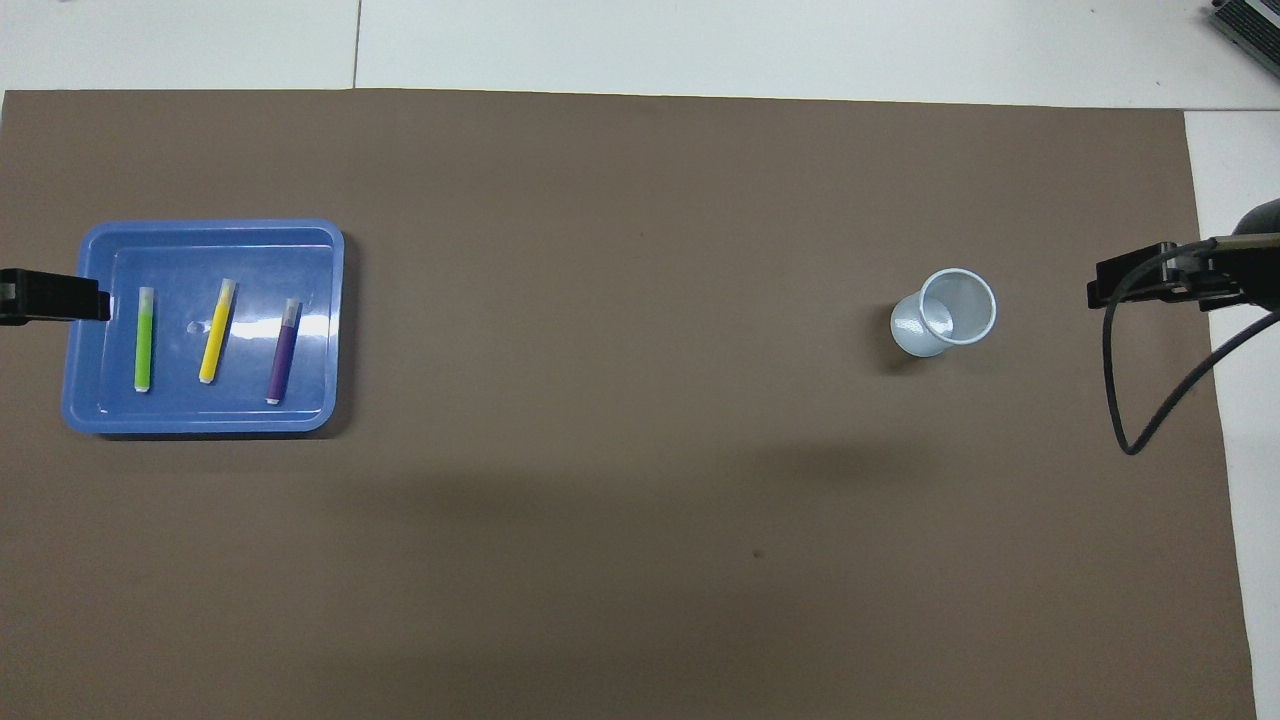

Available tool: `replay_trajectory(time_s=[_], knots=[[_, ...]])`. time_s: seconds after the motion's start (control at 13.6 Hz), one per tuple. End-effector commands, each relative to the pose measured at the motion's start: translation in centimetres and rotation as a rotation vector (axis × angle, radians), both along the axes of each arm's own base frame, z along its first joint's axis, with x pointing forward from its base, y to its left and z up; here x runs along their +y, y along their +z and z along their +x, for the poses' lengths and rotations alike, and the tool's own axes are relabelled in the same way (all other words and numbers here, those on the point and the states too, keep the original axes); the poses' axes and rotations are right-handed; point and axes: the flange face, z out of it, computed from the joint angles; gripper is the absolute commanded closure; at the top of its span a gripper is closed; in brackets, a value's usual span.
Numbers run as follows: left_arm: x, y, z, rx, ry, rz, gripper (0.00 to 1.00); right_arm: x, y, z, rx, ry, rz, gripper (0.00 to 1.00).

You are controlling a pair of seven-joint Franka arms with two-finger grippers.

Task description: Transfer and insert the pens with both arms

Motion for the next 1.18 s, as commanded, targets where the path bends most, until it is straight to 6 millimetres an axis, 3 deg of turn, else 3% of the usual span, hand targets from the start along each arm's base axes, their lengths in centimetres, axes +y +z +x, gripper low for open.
replay_trajectory(time_s=[0.0,0.37,0.66,0.81,1.11], knots=[[-0.1,-1.0,-1.7,-0.004,-0.001,0.007,0.0,-0.1,0.1,-0.7,-0.003,0.009,0.0,0.0],[0.2,-3.2,-1.4,-0.039,0.009,0.006,0.0,0.1,0.1,-0.9,0.011,0.015,0.008,0.0],[0.5,-3.3,-1.3,-0.051,0.016,0.004,0.0,0.4,0.1,-0.8,0.009,0.021,0.01,0.0],[0.8,-6.4,-0.2,0.013,0.018,0.002,0.0,0.1,0.1,-0.8,0.009,0.015,0.01,0.0],[3.1,-8.9,1.7,0.04,0.087,-0.099,0.0,0.4,0.1,-0.8,0.008,0.021,0.01,0.0]])
